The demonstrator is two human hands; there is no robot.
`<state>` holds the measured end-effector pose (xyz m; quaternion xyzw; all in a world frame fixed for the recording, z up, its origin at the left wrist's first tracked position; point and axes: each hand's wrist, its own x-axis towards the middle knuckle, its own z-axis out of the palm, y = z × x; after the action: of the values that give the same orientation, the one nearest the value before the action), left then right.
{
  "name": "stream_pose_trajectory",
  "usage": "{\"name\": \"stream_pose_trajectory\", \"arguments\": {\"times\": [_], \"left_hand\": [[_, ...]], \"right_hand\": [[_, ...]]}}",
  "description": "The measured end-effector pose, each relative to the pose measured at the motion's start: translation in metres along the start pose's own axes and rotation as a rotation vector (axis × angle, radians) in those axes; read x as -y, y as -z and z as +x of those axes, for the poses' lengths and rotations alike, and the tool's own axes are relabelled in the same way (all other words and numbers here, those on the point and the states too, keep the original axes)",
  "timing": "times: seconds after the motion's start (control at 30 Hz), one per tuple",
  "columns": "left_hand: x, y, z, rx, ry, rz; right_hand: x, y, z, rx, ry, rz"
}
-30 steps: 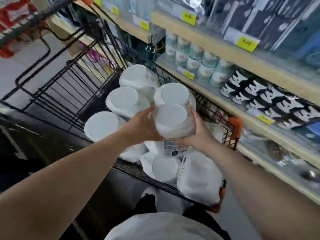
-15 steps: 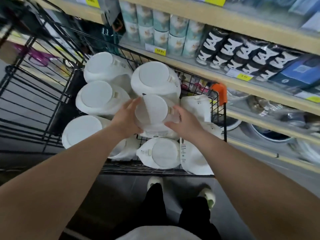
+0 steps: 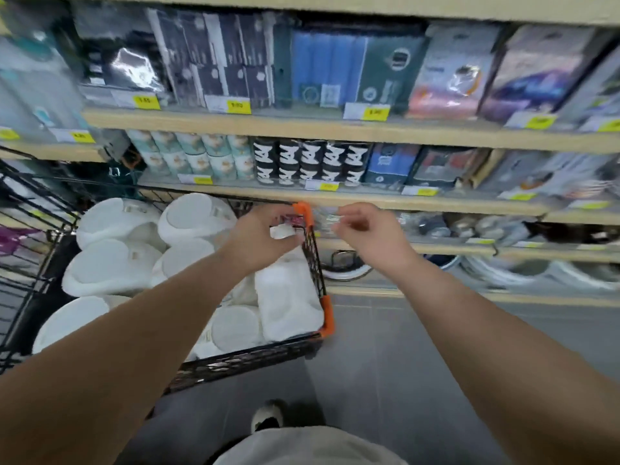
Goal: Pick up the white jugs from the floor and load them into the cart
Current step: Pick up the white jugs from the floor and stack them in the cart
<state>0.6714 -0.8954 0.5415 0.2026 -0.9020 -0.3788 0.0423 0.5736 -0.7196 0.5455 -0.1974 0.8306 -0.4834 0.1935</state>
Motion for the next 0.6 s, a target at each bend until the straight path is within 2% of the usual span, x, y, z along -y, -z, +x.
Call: {"name": "stream_pose_trajectory", "arguments": {"times": [0.3,0.6], "left_hand": [[-0.194,-0.153,0.003,0.258,-0.231,-0.19],[-0.353,-0.329,0.031,0.531,-0.472,-0.174]], "right_hand": [[-0.1,0.221,-0.107,-0.384,-0.136,0.05],[-0.206,0.375,-0.191,-0.714,-0.361,0.078]]}}
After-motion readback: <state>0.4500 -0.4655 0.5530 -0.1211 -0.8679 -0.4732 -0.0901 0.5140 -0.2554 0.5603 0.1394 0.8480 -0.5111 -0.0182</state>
